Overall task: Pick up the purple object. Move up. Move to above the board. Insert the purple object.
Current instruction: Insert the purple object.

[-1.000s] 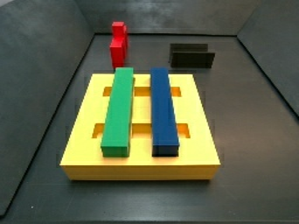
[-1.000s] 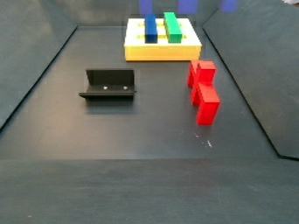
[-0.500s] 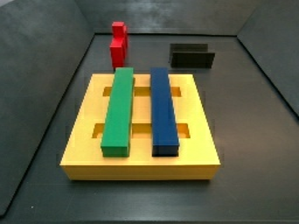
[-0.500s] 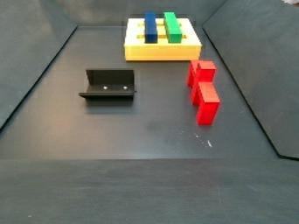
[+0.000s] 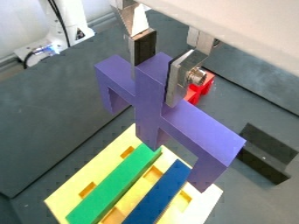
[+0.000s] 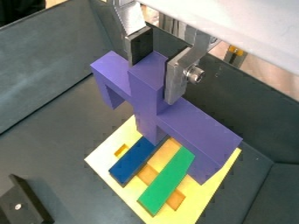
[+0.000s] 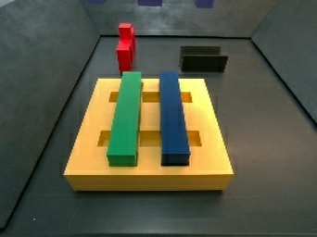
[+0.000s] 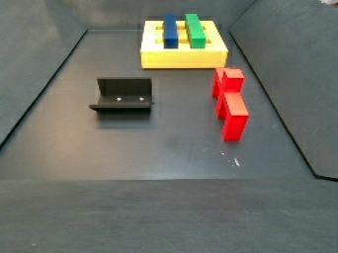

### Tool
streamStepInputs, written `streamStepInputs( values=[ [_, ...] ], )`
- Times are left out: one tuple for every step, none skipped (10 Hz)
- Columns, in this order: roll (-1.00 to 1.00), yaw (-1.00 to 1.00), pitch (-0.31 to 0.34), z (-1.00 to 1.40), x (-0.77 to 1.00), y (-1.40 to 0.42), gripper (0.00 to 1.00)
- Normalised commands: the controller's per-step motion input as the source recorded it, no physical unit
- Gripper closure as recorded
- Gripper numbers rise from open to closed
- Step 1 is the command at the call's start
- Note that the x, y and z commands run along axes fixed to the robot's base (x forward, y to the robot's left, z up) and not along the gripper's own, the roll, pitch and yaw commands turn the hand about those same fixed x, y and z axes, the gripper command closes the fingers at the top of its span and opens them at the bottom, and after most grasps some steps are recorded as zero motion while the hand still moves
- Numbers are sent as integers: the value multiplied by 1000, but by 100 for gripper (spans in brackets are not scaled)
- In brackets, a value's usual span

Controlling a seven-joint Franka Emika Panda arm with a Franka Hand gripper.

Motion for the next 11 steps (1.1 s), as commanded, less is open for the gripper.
streamStepInputs(
  values=[
    [-70, 20, -119, -457, 0, -126, 100],
    [13, 123, -219, -746, 0, -531, 100],
    [100, 234, -211, -734, 17, -780, 100],
    [117, 234, -219, -706, 40, -777, 100],
    [151, 240, -230, -654, 54, -731, 100],
    [206, 217, -237, -586, 60, -697, 100],
    [274, 194, -233, -523, 46, -654, 100],
    [267, 149, -239, -520, 34, -546, 100],
    [211, 94, -246, -569, 3, -334, 100],
    [176, 34, -216, -537, 0, -140, 100],
    [71, -3, -6, -366, 0, 0, 100]
  ],
)
